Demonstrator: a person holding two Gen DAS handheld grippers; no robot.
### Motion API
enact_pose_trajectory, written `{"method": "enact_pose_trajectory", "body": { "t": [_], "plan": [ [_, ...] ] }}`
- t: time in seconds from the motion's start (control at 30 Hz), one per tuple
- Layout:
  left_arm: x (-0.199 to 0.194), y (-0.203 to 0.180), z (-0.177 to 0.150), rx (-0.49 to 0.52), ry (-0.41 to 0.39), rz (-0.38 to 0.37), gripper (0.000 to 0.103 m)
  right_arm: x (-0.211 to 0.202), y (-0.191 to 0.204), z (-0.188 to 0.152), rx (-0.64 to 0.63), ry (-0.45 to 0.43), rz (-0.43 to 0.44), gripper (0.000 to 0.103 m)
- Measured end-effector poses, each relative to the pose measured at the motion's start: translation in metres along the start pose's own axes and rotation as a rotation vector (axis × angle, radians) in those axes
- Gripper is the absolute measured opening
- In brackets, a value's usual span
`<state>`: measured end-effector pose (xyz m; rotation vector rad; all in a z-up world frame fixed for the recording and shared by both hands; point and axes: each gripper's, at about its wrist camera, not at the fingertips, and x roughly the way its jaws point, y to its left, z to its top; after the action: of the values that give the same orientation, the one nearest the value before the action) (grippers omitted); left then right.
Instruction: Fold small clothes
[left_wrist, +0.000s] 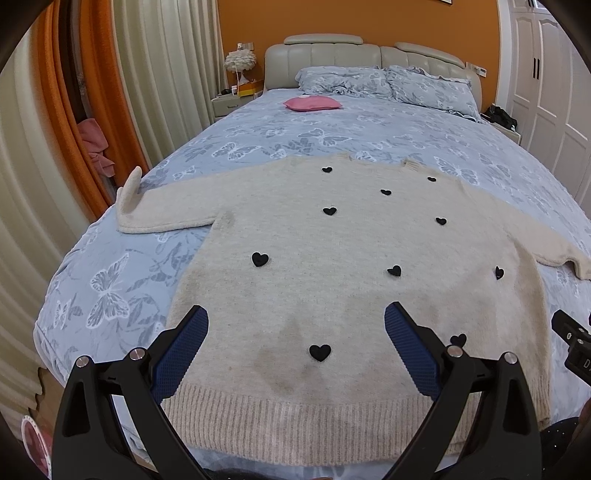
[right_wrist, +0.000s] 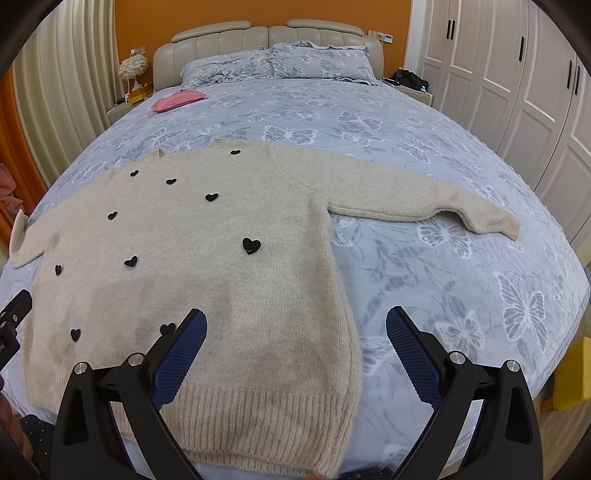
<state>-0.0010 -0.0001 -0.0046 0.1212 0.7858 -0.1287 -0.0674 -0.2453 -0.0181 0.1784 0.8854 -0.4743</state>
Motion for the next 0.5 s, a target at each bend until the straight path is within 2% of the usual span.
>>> {"method": "enact_pose_trajectory", "body": {
  "t": [0.5],
  "plan": [
    [0.0001, -0.001, -0.0007, 0.001, 0.0, 0.001, 0.094, 0.0003, -0.0001, 0.0003, -0.002, 0.002, -0.001, 0.096]
  ]
}}
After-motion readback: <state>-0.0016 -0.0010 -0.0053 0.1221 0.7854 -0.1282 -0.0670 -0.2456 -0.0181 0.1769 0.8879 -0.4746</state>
